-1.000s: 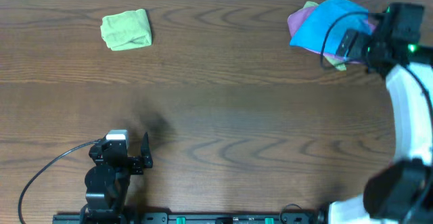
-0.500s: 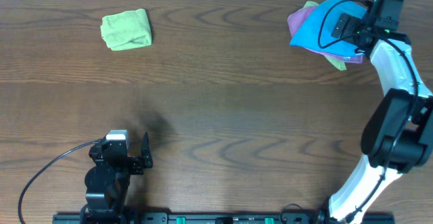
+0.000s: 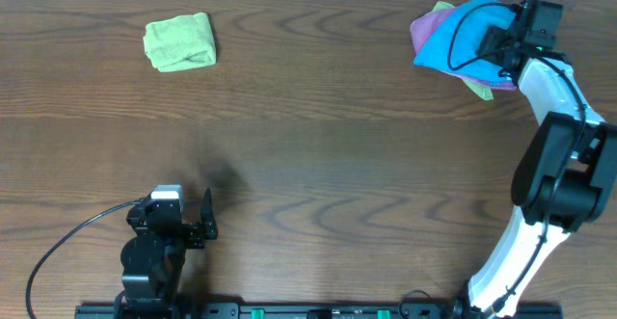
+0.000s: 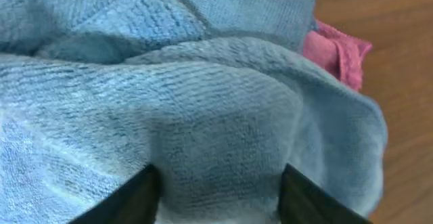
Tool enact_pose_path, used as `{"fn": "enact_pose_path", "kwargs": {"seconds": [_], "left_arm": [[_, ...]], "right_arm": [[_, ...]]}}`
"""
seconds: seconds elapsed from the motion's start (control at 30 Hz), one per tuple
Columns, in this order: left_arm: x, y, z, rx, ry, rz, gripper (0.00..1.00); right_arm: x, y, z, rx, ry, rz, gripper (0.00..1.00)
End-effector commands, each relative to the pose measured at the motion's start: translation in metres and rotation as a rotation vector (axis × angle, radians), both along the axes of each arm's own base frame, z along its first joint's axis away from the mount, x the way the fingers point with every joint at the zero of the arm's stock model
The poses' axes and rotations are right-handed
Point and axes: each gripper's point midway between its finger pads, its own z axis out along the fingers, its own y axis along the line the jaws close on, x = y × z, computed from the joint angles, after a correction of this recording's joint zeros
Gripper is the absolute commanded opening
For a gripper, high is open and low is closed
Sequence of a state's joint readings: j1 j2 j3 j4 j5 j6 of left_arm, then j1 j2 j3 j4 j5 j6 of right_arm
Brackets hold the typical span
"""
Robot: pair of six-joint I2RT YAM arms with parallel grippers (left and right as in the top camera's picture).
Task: Fold the cloth
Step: 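Reach the right gripper to the blue cloth on the pile and grasp it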
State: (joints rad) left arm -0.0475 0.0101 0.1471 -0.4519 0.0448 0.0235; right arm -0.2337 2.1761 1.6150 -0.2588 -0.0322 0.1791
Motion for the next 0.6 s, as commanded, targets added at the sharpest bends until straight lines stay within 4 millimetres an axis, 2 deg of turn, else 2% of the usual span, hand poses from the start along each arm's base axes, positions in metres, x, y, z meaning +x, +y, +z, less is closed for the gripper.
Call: {"fn": "enact_pose_path", "kwargs": {"seconds": [0.0,0.03,0.07,0.17,0.27,0.33,0.57], "left_arm": [[-0.001,0.003,-0.008,0.011,0.018,0.011,0.95],[-0.001,0.003,-0.008,0.011,0.018,0.011,0.95],[-0.001,0.003,-0.008,0.011,0.018,0.011,0.95],[-0.001,0.003,-0.008,0.011,0.018,0.011,0.95],[-0.001,0.003,-0.008,0.011,0.018,0.011,0.95],[-0.001,0.003,-0.008,0.011,0.018,0.011,0.95],[-0.001,0.003,-0.008,0.011,0.018,0.011,0.95]], "right_arm": [[0.004,-0.006,0.003,-0.005,-0.015,-0.009,0.29],[0.005,-0.006,0.005,-0.006,-0.019,-0.009,0.07],[0.005,-0.006,0.009,-0.008,-0.026,-0.008,0.01],[0.005,-0.004,0.029,-0.015,-0.057,-0.005,0.01],[0.001,0.000,0.057,-0.032,-0.085,0.012,0.01],[-0.007,0.007,0.082,-0.064,-0.092,0.053,0.01],[-0.043,0.035,0.133,-0.138,-0.055,0.171,0.01]]}}
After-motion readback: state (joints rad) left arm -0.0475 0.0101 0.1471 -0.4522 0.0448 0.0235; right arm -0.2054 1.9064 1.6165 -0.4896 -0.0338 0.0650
